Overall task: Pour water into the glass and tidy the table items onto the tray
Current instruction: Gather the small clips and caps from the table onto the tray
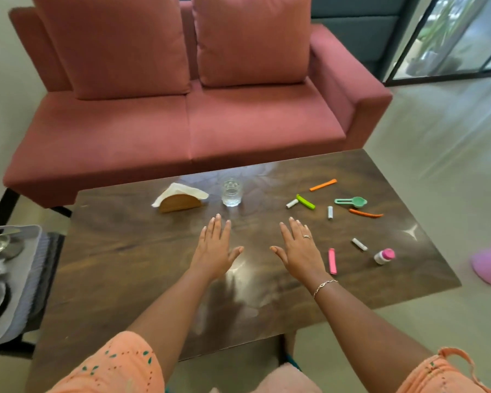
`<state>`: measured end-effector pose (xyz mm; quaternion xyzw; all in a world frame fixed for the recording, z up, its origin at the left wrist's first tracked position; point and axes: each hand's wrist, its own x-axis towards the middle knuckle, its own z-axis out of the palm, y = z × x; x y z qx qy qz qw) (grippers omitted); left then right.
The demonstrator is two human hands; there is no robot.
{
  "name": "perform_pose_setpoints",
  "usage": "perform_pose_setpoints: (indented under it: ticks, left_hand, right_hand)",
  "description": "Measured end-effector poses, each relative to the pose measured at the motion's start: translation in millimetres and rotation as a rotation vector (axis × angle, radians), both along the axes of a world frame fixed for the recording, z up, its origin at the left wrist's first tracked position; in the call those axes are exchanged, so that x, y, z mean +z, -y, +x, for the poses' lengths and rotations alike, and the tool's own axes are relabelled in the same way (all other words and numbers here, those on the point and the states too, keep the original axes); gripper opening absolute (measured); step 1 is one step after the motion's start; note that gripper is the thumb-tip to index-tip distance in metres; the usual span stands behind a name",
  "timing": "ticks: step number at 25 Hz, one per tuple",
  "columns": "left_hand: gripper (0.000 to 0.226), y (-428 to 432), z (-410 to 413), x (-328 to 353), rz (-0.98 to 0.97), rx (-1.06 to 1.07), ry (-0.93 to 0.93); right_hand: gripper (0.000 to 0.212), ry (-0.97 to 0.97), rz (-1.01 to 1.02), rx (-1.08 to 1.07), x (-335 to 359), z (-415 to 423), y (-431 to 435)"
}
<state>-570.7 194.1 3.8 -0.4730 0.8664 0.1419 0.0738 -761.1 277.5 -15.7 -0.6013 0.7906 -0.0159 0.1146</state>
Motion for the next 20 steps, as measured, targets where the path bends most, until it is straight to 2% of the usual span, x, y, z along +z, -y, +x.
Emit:
perform_pose_setpoints:
  ticks: [3,8,14,20]
  left_hand:
    - [0.073,6,-50,-8,0.032,-0.046,0.031]
    - [0.074,11,-136,-22,0.076,-0.134,0.057]
    - [0.077,16,-197,-43,0.132,-0.189,0.095]
    - [0.075,32,-255,-74,0.193,-0.282,0.095]
  right_hand:
    - [0.055,0.012,-0.029,-0.032,-13,-51,-6]
    - [0.063,0.037,0.02,-0.177,-38,-152,-28]
    - [0.066,-0.056,0.132,-0.266,-68,-236,-66]
    - [0.032,0.018,0.223,-0.363,-106,-275,-78]
